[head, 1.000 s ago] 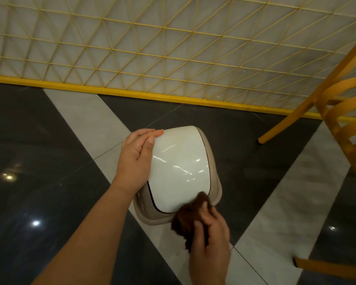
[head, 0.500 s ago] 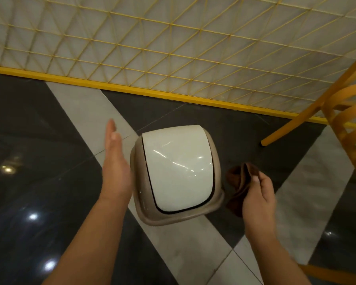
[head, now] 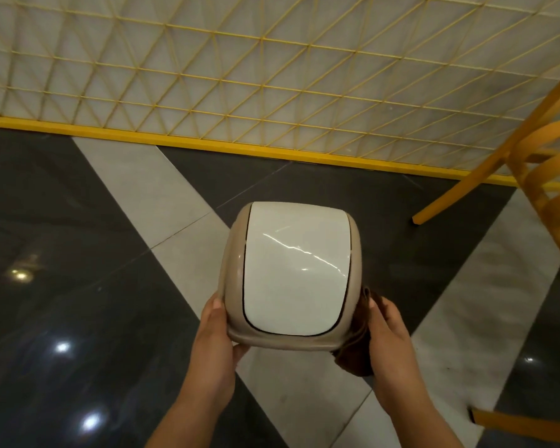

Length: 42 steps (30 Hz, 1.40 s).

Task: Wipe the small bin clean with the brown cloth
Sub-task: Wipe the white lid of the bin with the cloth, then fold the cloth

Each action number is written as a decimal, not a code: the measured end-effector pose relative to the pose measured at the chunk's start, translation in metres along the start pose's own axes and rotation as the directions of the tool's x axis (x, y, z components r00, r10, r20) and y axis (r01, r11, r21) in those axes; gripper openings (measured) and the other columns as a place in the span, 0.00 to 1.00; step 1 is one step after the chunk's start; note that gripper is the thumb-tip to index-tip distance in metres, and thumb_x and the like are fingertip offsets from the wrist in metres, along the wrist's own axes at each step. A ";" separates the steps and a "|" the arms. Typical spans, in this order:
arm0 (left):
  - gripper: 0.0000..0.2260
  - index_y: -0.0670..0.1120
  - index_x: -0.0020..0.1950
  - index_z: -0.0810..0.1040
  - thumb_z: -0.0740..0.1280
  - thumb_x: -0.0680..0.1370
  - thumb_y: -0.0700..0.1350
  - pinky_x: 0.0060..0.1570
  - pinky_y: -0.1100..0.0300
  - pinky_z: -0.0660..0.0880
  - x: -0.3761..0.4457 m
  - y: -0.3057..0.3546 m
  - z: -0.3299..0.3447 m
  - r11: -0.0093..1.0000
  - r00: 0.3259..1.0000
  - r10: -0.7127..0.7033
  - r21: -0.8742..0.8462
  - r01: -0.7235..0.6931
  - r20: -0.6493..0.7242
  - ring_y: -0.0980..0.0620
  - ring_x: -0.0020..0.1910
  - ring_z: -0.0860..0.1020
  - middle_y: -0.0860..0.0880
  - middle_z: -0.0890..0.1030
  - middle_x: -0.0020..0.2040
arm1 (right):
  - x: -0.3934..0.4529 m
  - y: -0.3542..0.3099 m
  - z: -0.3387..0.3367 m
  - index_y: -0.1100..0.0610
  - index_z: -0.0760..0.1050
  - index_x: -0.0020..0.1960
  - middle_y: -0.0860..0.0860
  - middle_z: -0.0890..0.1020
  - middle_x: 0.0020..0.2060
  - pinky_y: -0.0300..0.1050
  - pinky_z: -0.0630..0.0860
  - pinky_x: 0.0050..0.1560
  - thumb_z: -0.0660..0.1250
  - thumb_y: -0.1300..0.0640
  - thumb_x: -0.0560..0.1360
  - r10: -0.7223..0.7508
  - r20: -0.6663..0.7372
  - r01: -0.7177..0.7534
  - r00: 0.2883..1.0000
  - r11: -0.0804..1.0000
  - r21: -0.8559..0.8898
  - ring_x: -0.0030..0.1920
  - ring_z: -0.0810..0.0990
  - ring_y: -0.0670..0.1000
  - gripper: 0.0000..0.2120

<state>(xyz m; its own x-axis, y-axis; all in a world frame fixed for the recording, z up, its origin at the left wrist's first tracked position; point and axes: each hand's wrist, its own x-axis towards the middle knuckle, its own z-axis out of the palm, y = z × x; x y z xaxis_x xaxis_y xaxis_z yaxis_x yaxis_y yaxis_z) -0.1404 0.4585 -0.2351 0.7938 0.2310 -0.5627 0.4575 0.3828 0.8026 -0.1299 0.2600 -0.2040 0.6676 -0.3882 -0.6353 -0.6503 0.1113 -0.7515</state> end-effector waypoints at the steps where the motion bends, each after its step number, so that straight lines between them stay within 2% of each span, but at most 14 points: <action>1: 0.16 0.59 0.66 0.74 0.51 0.83 0.54 0.52 0.50 0.78 0.001 0.002 0.003 1.000 1.000 -0.013 -0.009 0.013 0.002 0.53 0.58 0.79 0.56 0.82 0.57 | -0.002 0.002 0.001 0.39 0.69 0.57 0.48 0.77 0.55 0.65 0.73 0.60 0.56 0.45 0.80 0.001 -0.016 0.000 1.000 1.000 0.025 0.58 0.76 0.58 0.08; 4: 0.16 0.58 0.66 0.73 0.52 0.83 0.53 0.49 0.52 0.78 -0.001 0.002 0.010 0.999 1.000 -0.026 -0.044 0.026 0.001 0.54 0.57 0.79 0.55 0.82 0.56 | 0.000 0.000 0.003 0.39 0.68 0.60 0.49 0.77 0.57 0.66 0.73 0.60 0.56 0.44 0.80 -0.016 -0.032 0.018 0.999 0.997 0.070 0.58 0.76 0.58 0.10; 9: 0.16 0.58 0.67 0.72 0.51 0.83 0.53 0.56 0.47 0.77 -0.008 -0.003 0.018 0.998 1.000 -0.025 -0.065 0.024 -0.014 0.53 0.59 0.78 0.56 0.81 0.58 | 0.008 -0.011 -0.001 0.44 0.67 0.67 0.49 0.75 0.57 0.61 0.70 0.64 0.54 0.47 0.82 -0.046 -0.041 0.047 0.998 0.999 0.027 0.58 0.73 0.55 0.15; 12: 0.16 0.57 0.67 0.72 0.51 0.83 0.52 0.55 0.49 0.78 -0.009 -0.002 0.020 0.998 0.999 -0.015 -0.062 0.013 -0.029 0.52 0.59 0.78 0.54 0.81 0.58 | 0.010 -0.013 -0.002 0.44 0.69 0.65 0.48 0.75 0.56 0.60 0.71 0.63 0.55 0.47 0.82 -0.067 -0.037 0.068 0.997 0.997 0.027 0.56 0.74 0.54 0.13; 17: 0.17 0.60 0.70 0.69 0.52 0.83 0.54 0.60 0.48 0.74 -0.011 0.002 0.022 0.999 0.999 -0.015 -0.041 0.013 -0.035 0.54 0.62 0.75 0.57 0.77 0.63 | 0.005 -0.017 -0.007 0.46 0.71 0.64 0.50 0.77 0.56 0.50 0.75 0.49 0.55 0.45 0.81 -0.022 -0.065 0.027 0.998 0.996 0.083 0.53 0.75 0.53 0.14; 21: 0.25 0.55 0.75 0.63 0.55 0.79 0.62 0.69 0.47 0.64 -0.016 0.007 0.016 0.994 0.961 -0.084 -0.087 0.062 -0.264 0.53 0.69 0.67 0.56 0.68 0.71 | -0.016 -0.031 -0.030 0.52 0.71 0.66 0.53 0.78 0.49 0.50 0.74 0.41 0.58 0.50 0.81 0.207 -0.082 -0.152 0.975 0.889 0.432 0.43 0.76 0.53 0.15; 24: 0.19 0.52 0.71 0.67 0.61 0.80 0.50 0.66 0.50 0.68 -0.047 0.027 0.021 0.980 0.891 0.158 0.181 -0.088 -0.425 0.53 0.63 0.70 0.53 0.66 0.68 | -0.040 -0.049 -0.043 0.52 0.69 0.69 0.53 0.77 0.55 0.49 0.72 0.36 0.56 0.58 0.81 0.183 0.002 -0.158 0.983 0.849 0.504 0.45 0.76 0.54 0.17; 26: 0.13 0.55 0.62 0.74 0.65 0.78 0.44 0.56 0.57 0.71 -0.077 0.043 0.031 0.930 0.906 0.297 0.307 -0.203 -0.300 0.55 0.56 0.74 0.54 0.70 0.62 | -0.057 -0.059 -0.046 0.51 0.70 0.69 0.54 0.78 0.60 0.50 0.74 0.36 0.57 0.61 0.81 0.116 0.065 -0.133 0.991 0.865 0.484 0.53 0.78 0.56 0.18; 27: 0.11 0.57 0.58 0.76 0.66 0.78 0.45 0.54 0.59 0.71 -0.092 0.052 0.039 0.921 0.946 0.278 0.327 -0.213 -0.166 0.57 0.55 0.75 0.54 0.74 0.60 | -0.068 -0.062 -0.048 0.52 0.72 0.67 0.55 0.79 0.59 0.52 0.77 0.40 0.57 0.61 0.81 0.075 0.096 -0.112 0.993 0.871 0.478 0.55 0.79 0.57 0.17; 29: 0.11 0.63 0.57 0.76 0.66 0.75 0.56 0.58 0.57 0.71 -0.118 0.073 0.057 0.928 0.988 0.077 0.352 -0.120 0.131 0.57 0.58 0.74 0.57 0.75 0.60 | -0.090 -0.067 -0.052 0.55 0.76 0.63 0.56 0.83 0.54 0.59 0.78 0.52 0.59 0.60 0.80 -0.018 0.205 -0.082 0.979 0.879 0.470 0.54 0.81 0.58 0.14; 32: 0.23 0.63 0.61 0.74 0.67 0.66 0.62 0.57 0.58 0.74 -0.145 0.096 0.077 0.956 0.903 -0.076 0.288 -0.055 0.423 0.55 0.61 0.75 0.58 0.79 0.60 | -0.128 -0.080 -0.058 0.55 0.80 0.58 0.58 0.84 0.52 0.64 0.74 0.59 0.60 0.58 0.78 -0.139 0.392 -0.074 0.909 0.874 0.481 0.54 0.82 0.59 0.14; 35: 0.17 0.60 0.55 0.79 0.70 0.66 0.56 0.47 0.63 0.77 -0.168 0.115 0.089 0.969 0.874 -0.007 0.220 -0.115 0.486 0.57 0.52 0.81 0.58 0.84 0.50 | -0.152 -0.087 -0.064 0.55 0.82 0.55 0.58 0.84 0.52 0.61 0.74 0.60 0.62 0.53 0.74 -0.215 0.455 -0.030 0.864 0.880 0.473 0.54 0.83 0.58 0.15; 37: 0.14 0.57 0.52 0.82 0.72 0.67 0.54 0.47 0.61 0.78 -0.178 0.121 0.091 0.967 0.891 0.057 0.199 -0.162 0.450 0.57 0.51 0.82 0.56 0.85 0.49 | -0.158 -0.087 -0.070 0.54 0.83 0.53 0.57 0.84 0.51 0.60 0.74 0.61 0.64 0.48 0.72 -0.214 0.428 0.025 0.878 0.913 0.406 0.54 0.82 0.57 0.15; 42: 0.20 0.48 0.53 0.80 0.76 0.64 0.52 0.53 0.51 0.79 -0.198 0.139 0.090 0.969 0.947 0.117 0.176 -0.175 0.298 0.50 0.51 0.83 0.49 0.85 0.48 | -0.166 -0.085 -0.085 0.54 0.78 0.62 0.57 0.83 0.56 0.57 0.74 0.60 0.54 0.34 0.74 -0.115 0.496 -0.159 0.860 0.865 0.476 0.58 0.80 0.58 0.31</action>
<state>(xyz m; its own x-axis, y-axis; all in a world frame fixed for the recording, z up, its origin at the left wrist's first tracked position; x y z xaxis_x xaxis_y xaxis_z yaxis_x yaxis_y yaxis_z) -0.1980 0.3853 0.0059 0.9250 -0.0025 -0.3801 0.3747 0.1727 0.9109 -0.2162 0.2371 -0.0196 0.8290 0.1073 -0.5488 -0.4963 0.5935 -0.6336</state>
